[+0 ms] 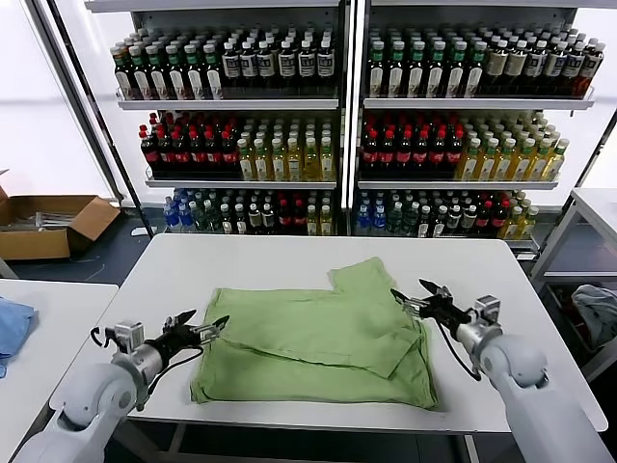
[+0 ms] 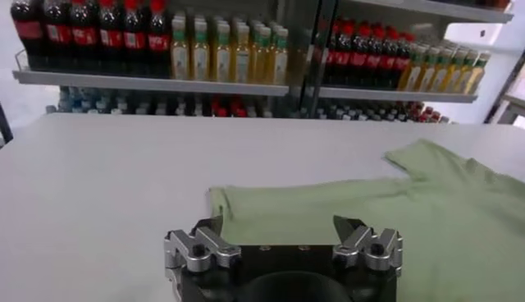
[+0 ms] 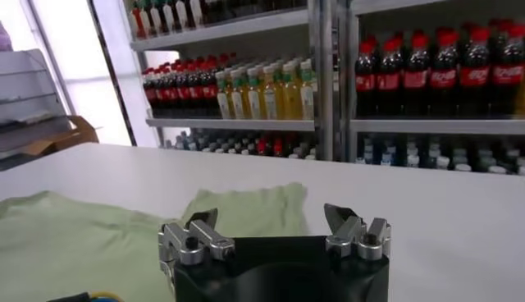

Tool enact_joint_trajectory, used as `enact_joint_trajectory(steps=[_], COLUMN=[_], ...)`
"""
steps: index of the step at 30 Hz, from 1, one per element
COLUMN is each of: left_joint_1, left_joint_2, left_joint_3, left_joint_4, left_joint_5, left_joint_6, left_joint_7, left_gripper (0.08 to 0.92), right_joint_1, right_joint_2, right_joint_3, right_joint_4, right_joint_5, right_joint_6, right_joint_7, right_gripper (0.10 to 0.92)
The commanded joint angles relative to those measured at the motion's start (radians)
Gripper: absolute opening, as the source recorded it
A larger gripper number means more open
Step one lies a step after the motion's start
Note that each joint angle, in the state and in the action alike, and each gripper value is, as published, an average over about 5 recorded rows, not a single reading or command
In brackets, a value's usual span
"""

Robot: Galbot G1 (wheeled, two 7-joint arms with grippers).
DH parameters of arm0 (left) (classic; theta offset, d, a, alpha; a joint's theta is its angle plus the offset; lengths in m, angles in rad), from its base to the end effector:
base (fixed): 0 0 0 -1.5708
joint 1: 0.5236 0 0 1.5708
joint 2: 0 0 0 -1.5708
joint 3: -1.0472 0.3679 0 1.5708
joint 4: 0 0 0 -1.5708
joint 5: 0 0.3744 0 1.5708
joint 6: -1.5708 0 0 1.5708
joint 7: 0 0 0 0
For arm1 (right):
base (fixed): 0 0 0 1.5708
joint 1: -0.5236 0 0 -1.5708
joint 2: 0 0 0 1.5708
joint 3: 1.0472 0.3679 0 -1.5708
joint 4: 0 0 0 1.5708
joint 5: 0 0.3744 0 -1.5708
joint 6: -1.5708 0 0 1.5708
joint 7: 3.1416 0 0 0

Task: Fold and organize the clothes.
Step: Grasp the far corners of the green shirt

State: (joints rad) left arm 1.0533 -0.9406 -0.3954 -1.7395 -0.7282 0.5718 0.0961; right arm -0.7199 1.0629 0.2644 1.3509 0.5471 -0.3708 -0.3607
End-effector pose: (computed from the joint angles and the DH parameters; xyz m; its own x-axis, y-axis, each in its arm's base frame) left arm 0.3644 0.1416 -0.2765 -0.8168 0.3221 0.4786 0.2853 0.9466 -0.1501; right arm 0.4754 -0.1368 -0.3016 -0.8297 -0.4461 0.3354 -0.4331 0.8937 0.1173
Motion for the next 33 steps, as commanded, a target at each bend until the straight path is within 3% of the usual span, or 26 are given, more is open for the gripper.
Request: enact_joint_trajectory(steps=[1,7,20,28,33], left_joint_1=[-0.366,-0.403,-0.352,-0.347,-0.344], left_joint_2=[-0.023,-0.035,-0.053,-0.055,-0.059], left_joint_3=[0.224,0.254,0.255,0.265,0.272], left_joint_4=[0.371,0.437,0.429,0.453,0.467], left_joint_5=[0.002,0.003,0.01,0.024,0.03], left_joint_6=[-0.014,-0.018,-0.008,-0.01,-0.011], left_joint_7=[0.027,0.033,0.033,0.046,0.052], left_gripper=[0.823,0.823,0.823,0.793,0.655], right_joint_1=[0.252,0.298,0.29,0.275,0.265], right_joint_2=[0.081,0.119,0.153,0.155,0.155], right_joint_3=[-0.114,-0.131,-0.172,-0.182,-0.174], right_joint_4=[-0.304,-0.388,-0.406,-0.406,-0.392], right_joint_5=[-0.064,-0.082,-0.109,-0.063,-0.037], right_joint_6=[0.003,0.01,-0.033,-0.071,-0.072], right_joint_7=[-0.029,-0.035,-0.023,-0.016,-0.009], right_gripper=[0.823,0.823,0.803,0.585,0.446])
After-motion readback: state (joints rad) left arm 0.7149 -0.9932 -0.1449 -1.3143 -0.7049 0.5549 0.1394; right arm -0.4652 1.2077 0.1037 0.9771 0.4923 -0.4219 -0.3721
